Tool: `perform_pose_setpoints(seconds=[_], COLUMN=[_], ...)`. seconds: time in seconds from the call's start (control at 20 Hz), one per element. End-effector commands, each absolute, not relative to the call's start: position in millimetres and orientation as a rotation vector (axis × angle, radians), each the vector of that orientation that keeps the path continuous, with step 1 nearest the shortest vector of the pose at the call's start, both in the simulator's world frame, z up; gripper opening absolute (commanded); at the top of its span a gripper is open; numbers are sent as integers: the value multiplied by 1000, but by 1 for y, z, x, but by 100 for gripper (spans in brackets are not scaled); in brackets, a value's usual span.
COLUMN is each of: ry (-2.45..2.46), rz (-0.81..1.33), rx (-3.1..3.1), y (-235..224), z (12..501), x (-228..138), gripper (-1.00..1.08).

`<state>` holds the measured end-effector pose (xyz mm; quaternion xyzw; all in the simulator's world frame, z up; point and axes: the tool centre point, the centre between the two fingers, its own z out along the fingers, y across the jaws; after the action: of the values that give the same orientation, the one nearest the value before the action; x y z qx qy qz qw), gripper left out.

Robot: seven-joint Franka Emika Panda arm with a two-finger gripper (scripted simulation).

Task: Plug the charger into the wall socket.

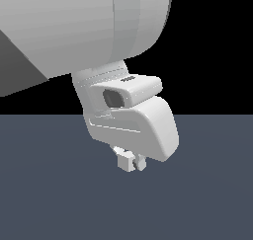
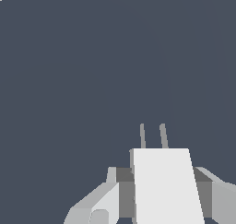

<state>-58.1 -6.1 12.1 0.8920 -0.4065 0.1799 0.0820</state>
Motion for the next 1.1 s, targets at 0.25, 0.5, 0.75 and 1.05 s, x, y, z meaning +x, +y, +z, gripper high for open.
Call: perform_pose_setpoints(seconds=[0.25,0.5,0.75,1.05], ry=[-1211,-1200,-1131,-977], rz=[538,541,550,570], rx=[2667,2672,2711,2789], y=[-5,-8,-9,-13], z=[11,13,18,28], x=[-58,-57,-54,-47], gripper=[-100,-100,-100,-100])
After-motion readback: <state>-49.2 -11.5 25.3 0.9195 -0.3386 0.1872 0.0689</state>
